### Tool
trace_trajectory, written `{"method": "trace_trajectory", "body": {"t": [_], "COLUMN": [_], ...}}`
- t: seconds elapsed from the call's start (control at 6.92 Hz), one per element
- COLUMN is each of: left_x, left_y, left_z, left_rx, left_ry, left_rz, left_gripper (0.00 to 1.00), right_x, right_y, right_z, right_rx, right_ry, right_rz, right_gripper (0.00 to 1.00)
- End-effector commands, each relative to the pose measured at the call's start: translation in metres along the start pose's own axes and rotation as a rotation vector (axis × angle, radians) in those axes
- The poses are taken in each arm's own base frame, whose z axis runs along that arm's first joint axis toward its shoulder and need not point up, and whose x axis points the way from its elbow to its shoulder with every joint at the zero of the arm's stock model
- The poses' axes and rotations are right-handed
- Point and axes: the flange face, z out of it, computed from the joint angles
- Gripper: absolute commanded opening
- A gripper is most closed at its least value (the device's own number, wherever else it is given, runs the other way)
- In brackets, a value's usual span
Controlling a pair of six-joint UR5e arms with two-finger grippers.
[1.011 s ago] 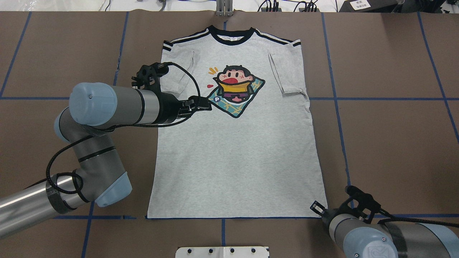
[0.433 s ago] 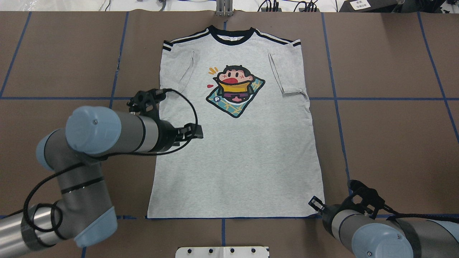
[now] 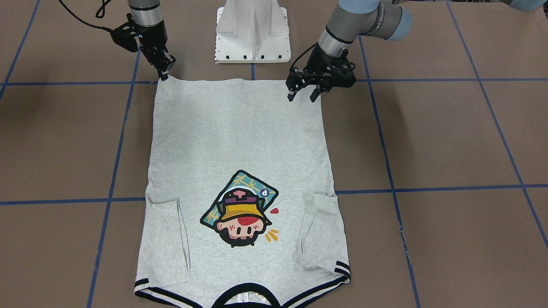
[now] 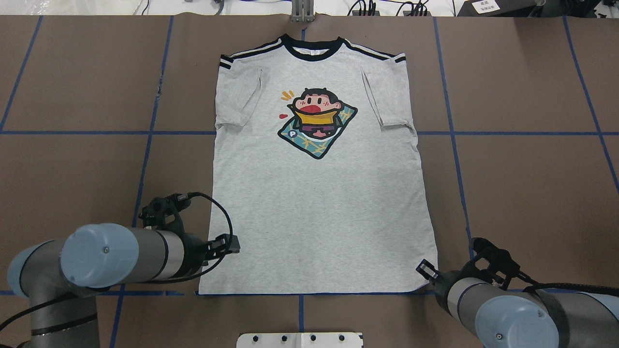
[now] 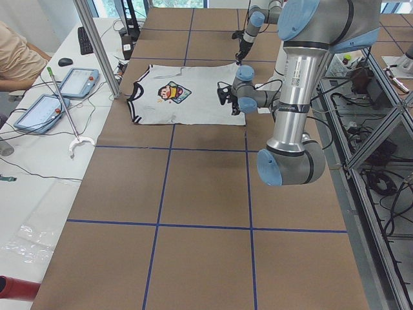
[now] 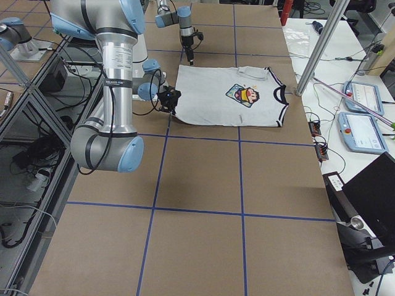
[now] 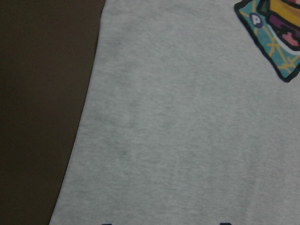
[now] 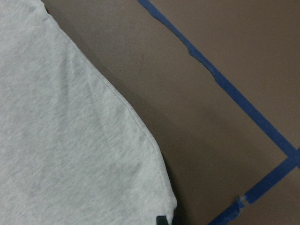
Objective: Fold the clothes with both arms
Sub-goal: 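Grasp the hem corners with both grippers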
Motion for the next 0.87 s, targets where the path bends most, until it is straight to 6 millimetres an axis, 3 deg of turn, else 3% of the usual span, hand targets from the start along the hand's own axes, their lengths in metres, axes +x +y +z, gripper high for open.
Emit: {"method": "trace_trajectory", "body": {"t": [0.0,0.29,0.58,0.72], "left_x": [-0.025,-0.041,-0.040,-0.040], "left_y": [0.034,0.032,0.032,0.033], "left_z": [0.018,0.028,0.029,0.028], "left_rx": [-0.019,-0.012,-0.014,-0.017], "left_ry": [-0.065,-0.102,-0.105,-0.106], "left_rz": [-0.019,-0.019,-0.021,-0.020], "left_gripper": [0.79,0.77,0.68,0.34], "right_x": [0.001,0.002,0.000,0.000], "right_y": [0.000,-0.001,0.001,0.001], "right_z": [0.000,0.001,0.000,0.000], "right_rx": [0.002,0.004,0.000,0.000], "right_ry": [0.003,0.005,0.002,0.002], "right_rz": [-0.003,-0.003,-0.003,-0.003], "right_gripper": [0.00,0.00,0.00,0.00]}}
